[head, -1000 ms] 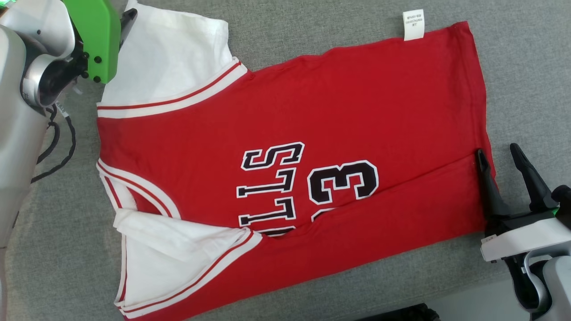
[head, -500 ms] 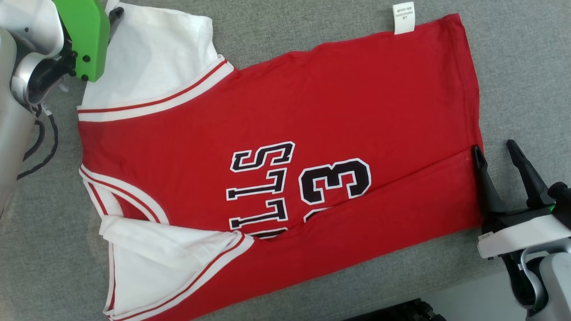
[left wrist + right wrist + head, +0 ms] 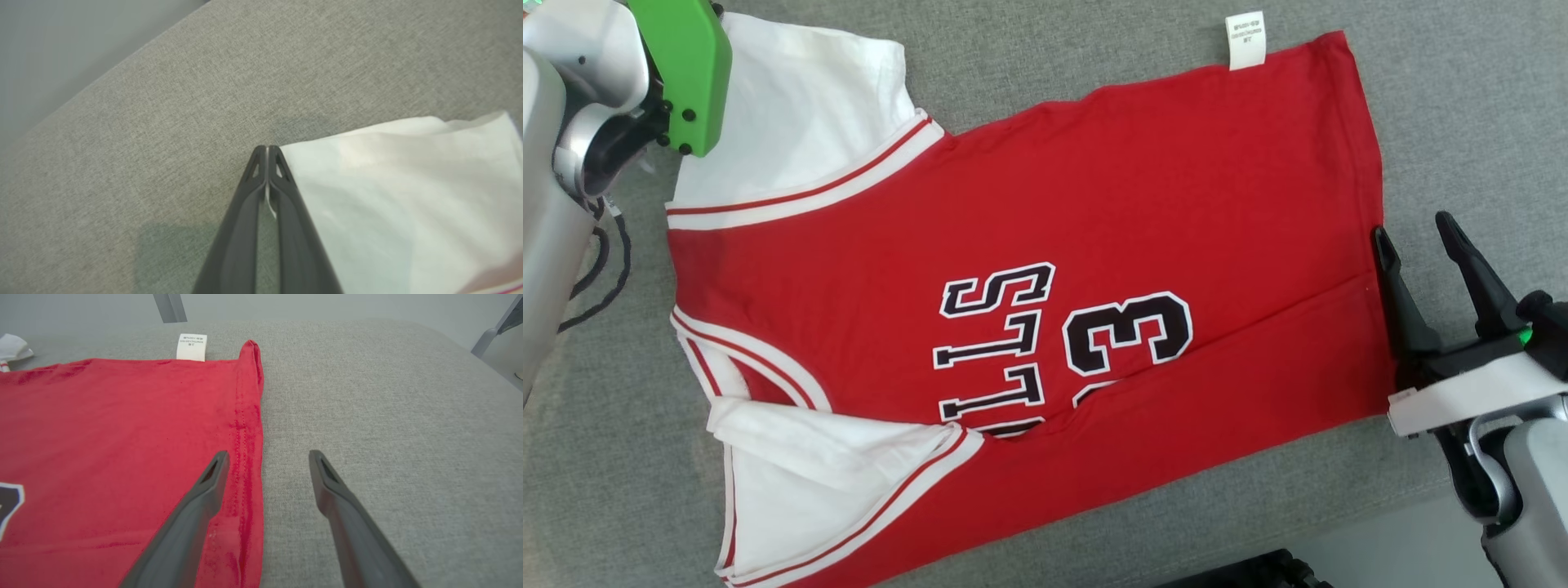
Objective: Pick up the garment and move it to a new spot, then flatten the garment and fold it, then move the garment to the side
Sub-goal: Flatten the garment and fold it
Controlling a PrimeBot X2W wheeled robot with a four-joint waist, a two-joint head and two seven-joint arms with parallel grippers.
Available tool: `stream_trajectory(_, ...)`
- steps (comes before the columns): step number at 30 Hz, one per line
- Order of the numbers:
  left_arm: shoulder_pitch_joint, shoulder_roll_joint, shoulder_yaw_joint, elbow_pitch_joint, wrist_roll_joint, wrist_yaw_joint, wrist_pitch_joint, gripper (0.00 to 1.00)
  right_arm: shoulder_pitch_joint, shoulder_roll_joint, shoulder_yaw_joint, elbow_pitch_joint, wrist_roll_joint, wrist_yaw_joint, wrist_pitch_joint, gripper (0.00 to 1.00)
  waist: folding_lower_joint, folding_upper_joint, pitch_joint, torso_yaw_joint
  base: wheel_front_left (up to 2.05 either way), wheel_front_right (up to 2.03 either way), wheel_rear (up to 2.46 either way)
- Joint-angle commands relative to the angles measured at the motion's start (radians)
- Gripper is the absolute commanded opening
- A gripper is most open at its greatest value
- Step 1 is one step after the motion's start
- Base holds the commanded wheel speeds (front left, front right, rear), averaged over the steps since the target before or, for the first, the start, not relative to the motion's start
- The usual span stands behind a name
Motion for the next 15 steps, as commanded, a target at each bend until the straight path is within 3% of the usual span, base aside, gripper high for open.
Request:
stream_trajectory(1, 0.020, 0.005, -0.007, -0.008, -0.013, -0.001, -0.010, 0.00, -0.038, -0.015, 0.016, 0.011, 0.019, -0.001, 0.006, 1.00, -0.0001, -0.0001, -0.034, 0.018, 0.00, 0.00, 0.00)
stream_trajectory(5, 0.034, 0.002, -0.020, -0.034, -0.035, -0.001, -0.041, 0.00, -0.140, -0.059, 0.058, 0.047, 0.076, -0.001, 0.099, 1.00, -0.0001, -0.0001, -0.077, 0.046, 0.00, 0.00, 0.00)
stream_trajectory(15, 0.058, -0.005, -0.049, -0.100, -0.075, -0.001, -0.065, 0.00, -0.412, -0.089, 0.106, 0.204, 0.236, -0.001, 0.493, 1.00, -0.0001, -0.0001, -0.116, 0.114, 0.00, 0.00, 0.00)
